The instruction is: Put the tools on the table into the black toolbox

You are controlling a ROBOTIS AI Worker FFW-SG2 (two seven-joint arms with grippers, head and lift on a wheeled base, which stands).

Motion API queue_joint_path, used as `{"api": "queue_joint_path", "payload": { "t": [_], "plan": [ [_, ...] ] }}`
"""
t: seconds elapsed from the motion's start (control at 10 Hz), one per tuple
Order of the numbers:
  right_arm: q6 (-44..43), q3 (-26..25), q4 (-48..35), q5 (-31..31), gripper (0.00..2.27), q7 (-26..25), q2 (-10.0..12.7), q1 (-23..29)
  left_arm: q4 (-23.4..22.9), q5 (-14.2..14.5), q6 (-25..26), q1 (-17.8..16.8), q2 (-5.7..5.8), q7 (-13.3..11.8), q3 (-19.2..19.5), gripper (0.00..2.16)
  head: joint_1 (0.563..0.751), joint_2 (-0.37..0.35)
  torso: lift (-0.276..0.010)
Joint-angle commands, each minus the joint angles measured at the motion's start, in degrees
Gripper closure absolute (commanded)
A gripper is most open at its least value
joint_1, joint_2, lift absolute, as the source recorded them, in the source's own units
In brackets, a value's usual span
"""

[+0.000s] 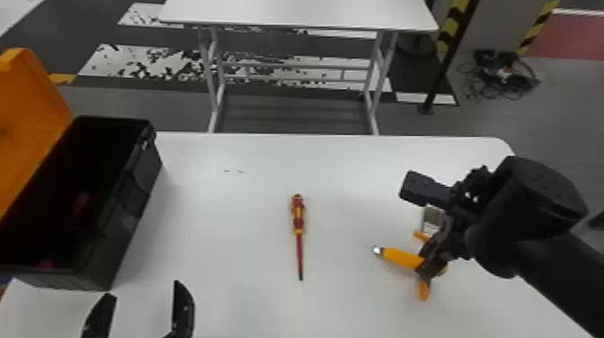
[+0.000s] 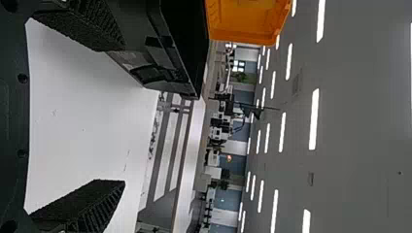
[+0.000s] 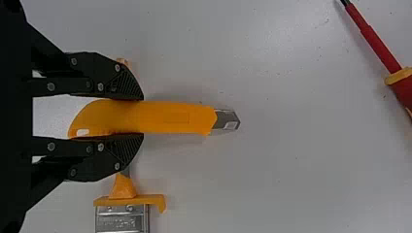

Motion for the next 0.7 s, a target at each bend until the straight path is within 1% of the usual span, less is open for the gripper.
{"api": "queue_joint_path", "payload": {
  "t": [0.0, 0.1, 0.2, 0.3, 0.4, 0.5, 0.6],
  "plan": [
    [0.3, 0.9, 0.1, 0.4, 0.96, 0.2, 0.0, -0.5, 0.0, 0.2, 0.0, 0.0, -0.09, 0.0, 0.1, 0.0, 0.695, -0.034, -0.075],
    [0.1, 1.3, 0.1, 1.2, 1.25, 0.2, 0.0, -0.5, 0.1, 0.2, 0.0, -0.1, 0.0, 0.0, 0.1, 0.0, 0.695, -0.032, -0.075],
    [-0.1, 1.6, 0.1, 1.5, 1.39, 0.2, 0.0, -0.5, 0.2, 0.2, 0.0, -0.1, 0.0, 0.0, 0.1, 0.0, 0.695, -0.031, -0.075],
    [-0.1, 1.1, -0.3, 1.4, 1.42, 0.2, -0.1, -0.5, 0.2, 0.2, 0.0, -0.2, 0.0, 0.0, 0.1, 0.0, 0.695, -0.031, -0.075],
    [0.1, 0.4, -2.5, 0.9, 1.48, 0.2, -0.2, -0.3, 0.2, 0.2, 0.0, -0.2, 0.0, 0.0, 0.2, 0.0, 0.695, -0.031, -0.075],
    [0.1, -1.6, -4.2, 0.5, 1.48, 0.2, -0.2, 0.4, 0.2, 0.3, 0.0, -0.2, -0.09, 0.0, 0.2, 0.0, 0.695, -0.024, -0.075],
    [0.4, -2.7, -6.2, 0.2, 1.48, 0.2, -0.8, 1.0, 0.1, 0.3, -0.2, -0.2, 0.0, 0.0, 0.2, 0.0, 0.695, -0.013, -0.075]
  ]
}}
